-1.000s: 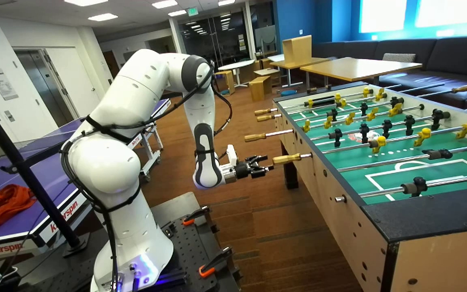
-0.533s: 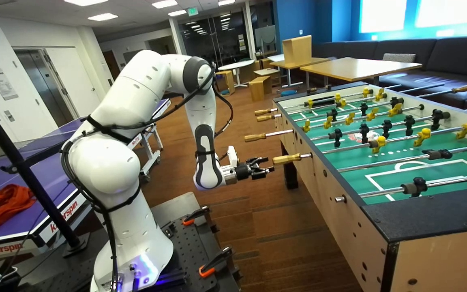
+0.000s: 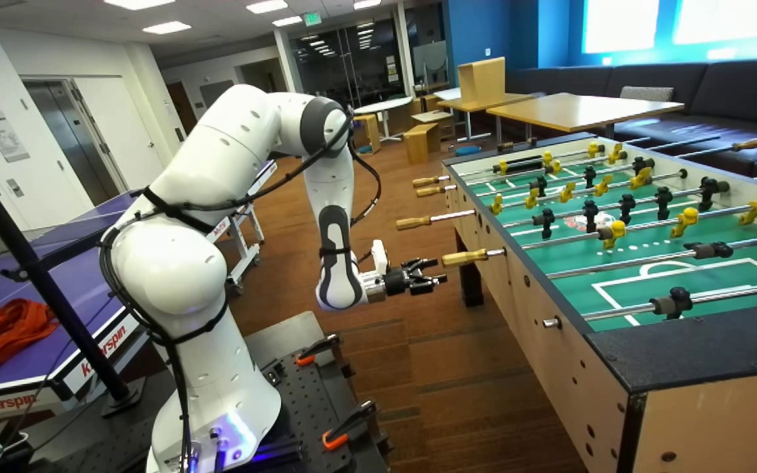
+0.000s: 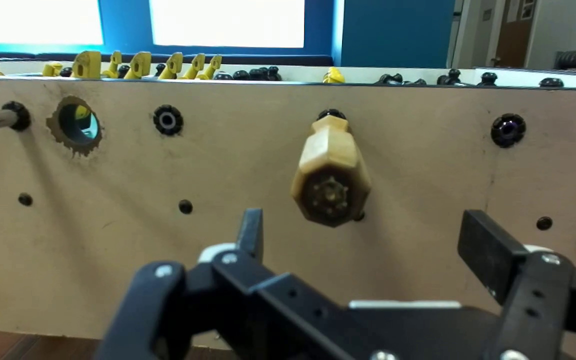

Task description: Rotate the third rod backwards

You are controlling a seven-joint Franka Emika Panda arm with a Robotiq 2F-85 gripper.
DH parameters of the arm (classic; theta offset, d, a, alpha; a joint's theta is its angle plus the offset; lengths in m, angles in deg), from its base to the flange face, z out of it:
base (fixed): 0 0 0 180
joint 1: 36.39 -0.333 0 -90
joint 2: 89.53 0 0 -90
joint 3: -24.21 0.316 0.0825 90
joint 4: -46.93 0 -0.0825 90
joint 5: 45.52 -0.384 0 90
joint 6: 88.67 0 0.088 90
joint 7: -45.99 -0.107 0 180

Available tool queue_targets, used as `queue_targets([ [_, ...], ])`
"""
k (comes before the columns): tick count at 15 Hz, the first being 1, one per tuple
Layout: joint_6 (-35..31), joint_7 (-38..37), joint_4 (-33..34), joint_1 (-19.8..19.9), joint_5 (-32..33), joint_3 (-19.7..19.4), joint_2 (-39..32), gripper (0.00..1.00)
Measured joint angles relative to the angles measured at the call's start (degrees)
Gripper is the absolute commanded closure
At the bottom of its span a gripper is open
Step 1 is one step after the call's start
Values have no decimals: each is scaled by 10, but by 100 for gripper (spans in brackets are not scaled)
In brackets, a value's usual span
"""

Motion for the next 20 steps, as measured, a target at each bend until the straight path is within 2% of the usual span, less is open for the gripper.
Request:
queue_targets([
  [9, 0, 2, 37, 7, -8, 0, -5, 0],
  [20, -6, 2, 104, 16, -69, 8, -22, 0],
])
